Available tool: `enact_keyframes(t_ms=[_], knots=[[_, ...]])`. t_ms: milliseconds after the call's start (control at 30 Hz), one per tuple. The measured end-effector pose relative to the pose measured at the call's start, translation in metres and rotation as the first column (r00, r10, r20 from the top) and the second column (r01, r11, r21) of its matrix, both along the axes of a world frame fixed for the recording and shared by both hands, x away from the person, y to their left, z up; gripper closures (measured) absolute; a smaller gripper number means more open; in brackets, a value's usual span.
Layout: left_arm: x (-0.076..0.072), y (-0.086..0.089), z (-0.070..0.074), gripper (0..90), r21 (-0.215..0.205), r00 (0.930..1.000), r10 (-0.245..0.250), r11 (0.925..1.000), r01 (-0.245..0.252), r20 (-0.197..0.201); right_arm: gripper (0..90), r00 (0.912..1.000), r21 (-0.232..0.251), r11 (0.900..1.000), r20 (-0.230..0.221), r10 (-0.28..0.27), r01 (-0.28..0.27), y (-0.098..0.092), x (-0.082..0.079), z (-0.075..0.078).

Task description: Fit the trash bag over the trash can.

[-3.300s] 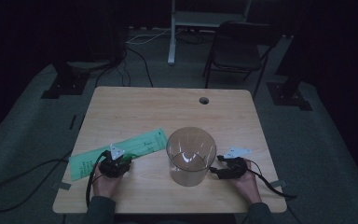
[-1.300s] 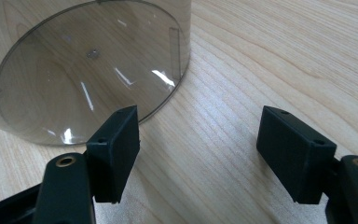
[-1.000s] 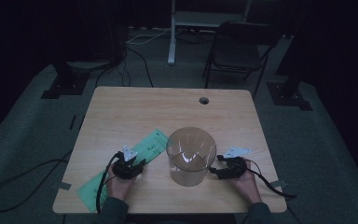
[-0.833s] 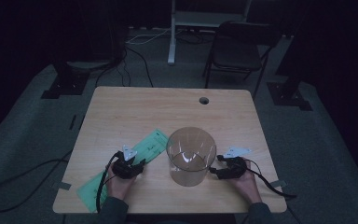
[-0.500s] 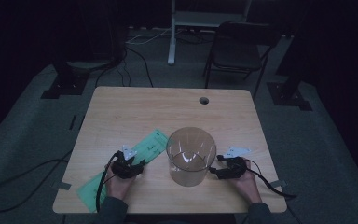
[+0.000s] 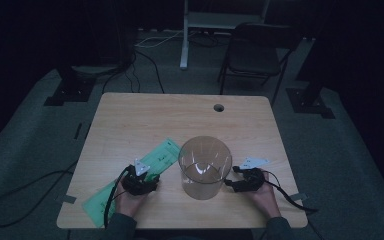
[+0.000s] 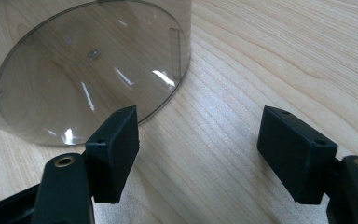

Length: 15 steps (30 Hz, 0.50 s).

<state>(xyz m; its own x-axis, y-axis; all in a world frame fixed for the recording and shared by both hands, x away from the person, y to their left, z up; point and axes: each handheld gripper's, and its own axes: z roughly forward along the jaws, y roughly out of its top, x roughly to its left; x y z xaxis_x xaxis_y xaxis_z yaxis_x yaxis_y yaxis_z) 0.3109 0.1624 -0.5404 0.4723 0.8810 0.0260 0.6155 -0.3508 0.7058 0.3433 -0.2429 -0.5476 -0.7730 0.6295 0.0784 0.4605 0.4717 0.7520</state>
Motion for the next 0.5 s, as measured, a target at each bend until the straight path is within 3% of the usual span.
enact_keyframes(t_ms=[267,500], knots=[[-0.0007,0.0019,-0.0009,27.8,-0.005,0.9999,0.008,0.9999,-0.008,-0.011,28.2,1.0,0.001,1.0,0.0,0.001,-0.001,0.0,0.0001,0.0],[-0.0032,0.0051,-0.0015,26.6,-0.006,1.0,-0.005,1.0,0.005,-0.007,28.2,1.0,0.0,1.0,0.0,0.001,-0.001,0.0,0.0001,0.0]])
